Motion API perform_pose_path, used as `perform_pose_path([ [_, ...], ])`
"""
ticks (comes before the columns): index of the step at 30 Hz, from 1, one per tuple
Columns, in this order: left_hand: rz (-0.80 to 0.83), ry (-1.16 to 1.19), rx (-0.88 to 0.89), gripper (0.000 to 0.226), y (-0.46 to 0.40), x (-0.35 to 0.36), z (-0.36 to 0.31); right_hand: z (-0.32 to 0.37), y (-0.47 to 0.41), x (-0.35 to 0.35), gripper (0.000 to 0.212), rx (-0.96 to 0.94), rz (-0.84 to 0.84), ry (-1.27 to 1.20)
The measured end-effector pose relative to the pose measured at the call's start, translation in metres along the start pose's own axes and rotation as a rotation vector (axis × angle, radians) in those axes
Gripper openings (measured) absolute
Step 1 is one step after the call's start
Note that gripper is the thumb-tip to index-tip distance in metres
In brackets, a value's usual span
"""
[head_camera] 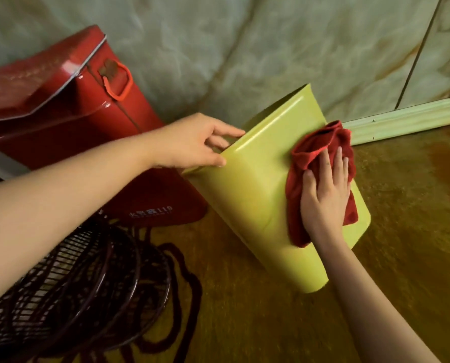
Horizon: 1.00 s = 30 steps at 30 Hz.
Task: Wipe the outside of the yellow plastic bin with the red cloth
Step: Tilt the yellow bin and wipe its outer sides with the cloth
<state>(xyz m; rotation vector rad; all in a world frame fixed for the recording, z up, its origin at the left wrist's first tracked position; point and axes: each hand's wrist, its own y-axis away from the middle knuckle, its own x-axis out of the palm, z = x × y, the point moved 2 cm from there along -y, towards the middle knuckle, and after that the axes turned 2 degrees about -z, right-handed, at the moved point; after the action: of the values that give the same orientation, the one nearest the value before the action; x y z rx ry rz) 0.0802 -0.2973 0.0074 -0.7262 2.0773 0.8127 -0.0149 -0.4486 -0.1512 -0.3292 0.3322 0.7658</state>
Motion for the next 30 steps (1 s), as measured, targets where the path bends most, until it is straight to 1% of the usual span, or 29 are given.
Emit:
perform_pose_path([
  [1,-0.047,0.006,0.004,0.053,-0.005,0.002,-0.007,0.008,0.005,-0.001,0.053,0.000,-0.006,-0.033],
  [3,-0.114,0.014,0.019,0.038,-0.020,0.001,-0.029,0.033,0.020,-0.001,0.055,-0.074,-0.046,-0.055],
  [5,-0.118,0.007,0.029,0.030,-0.034,0.005,-0.052,0.053,0.038,0.001,0.053,-0.171,-0.138,0.046],
  [7,-0.144,-0.009,0.044,0.030,-0.042,0.010,-0.072,0.052,0.045,-0.002,0.051,-0.212,-0.213,0.126],
  [9,-0.174,0.010,0.100,0.033,-0.048,0.008,-0.078,0.024,0.041,-0.010,0.051,-0.254,-0.217,0.135],
  [10,-0.127,0.016,0.140,0.037,-0.048,0.005,-0.077,0.001,0.039,-0.014,0.051,-0.218,-0.200,0.127],
  [11,-0.058,0.004,0.166,0.045,-0.044,0.001,-0.072,-0.024,0.037,-0.018,0.051,-0.119,-0.168,0.106],
  [12,-0.012,-0.031,0.169,0.054,-0.040,-0.002,-0.062,-0.049,0.036,-0.019,0.052,0.027,-0.133,0.068],
  [13,-0.008,-0.087,0.155,0.059,-0.035,-0.004,-0.048,-0.070,0.037,-0.017,0.053,0.173,-0.110,0.018],
  [14,-0.028,-0.142,0.136,0.061,-0.032,-0.005,-0.035,-0.080,0.039,-0.014,0.054,0.260,-0.111,-0.038],
  [15,-0.045,-0.170,0.114,0.061,-0.028,-0.005,-0.025,-0.081,0.039,-0.010,0.055,0.275,-0.132,-0.073],
  [17,-0.045,-0.162,0.091,0.060,-0.025,0.002,-0.022,-0.068,0.038,-0.007,0.054,0.214,-0.188,-0.089],
  [19,-0.041,-0.128,0.118,0.055,-0.026,0.008,-0.036,-0.046,0.030,-0.009,0.052,0.138,-0.191,-0.126],
  [21,-0.057,-0.090,0.137,0.050,-0.033,0.010,-0.054,-0.017,0.019,-0.015,0.051,0.011,-0.120,-0.176],
  [24,-0.066,-0.001,0.099,0.042,-0.047,0.016,-0.078,0.023,0.013,-0.032,0.055,-0.236,0.043,-0.178],
  [25,-0.081,0.013,0.075,0.039,-0.050,0.017,-0.085,0.029,0.014,-0.039,0.061,-0.292,0.082,-0.148],
  [26,-0.105,0.016,0.042,0.035,-0.054,0.017,-0.091,0.031,0.015,-0.045,0.071,-0.327,0.098,-0.077],
  [28,-0.159,0.000,-0.028,0.033,-0.061,0.021,-0.101,0.025,0.015,-0.055,0.093,-0.349,0.079,0.125],
  [29,-0.190,-0.016,-0.040,0.035,-0.066,0.024,-0.106,0.022,0.013,-0.058,0.100,-0.341,0.058,0.186],
  [30,-0.215,-0.011,-0.024,0.036,-0.071,0.026,-0.111,0.018,0.007,-0.061,0.102,-0.331,0.034,0.206],
])
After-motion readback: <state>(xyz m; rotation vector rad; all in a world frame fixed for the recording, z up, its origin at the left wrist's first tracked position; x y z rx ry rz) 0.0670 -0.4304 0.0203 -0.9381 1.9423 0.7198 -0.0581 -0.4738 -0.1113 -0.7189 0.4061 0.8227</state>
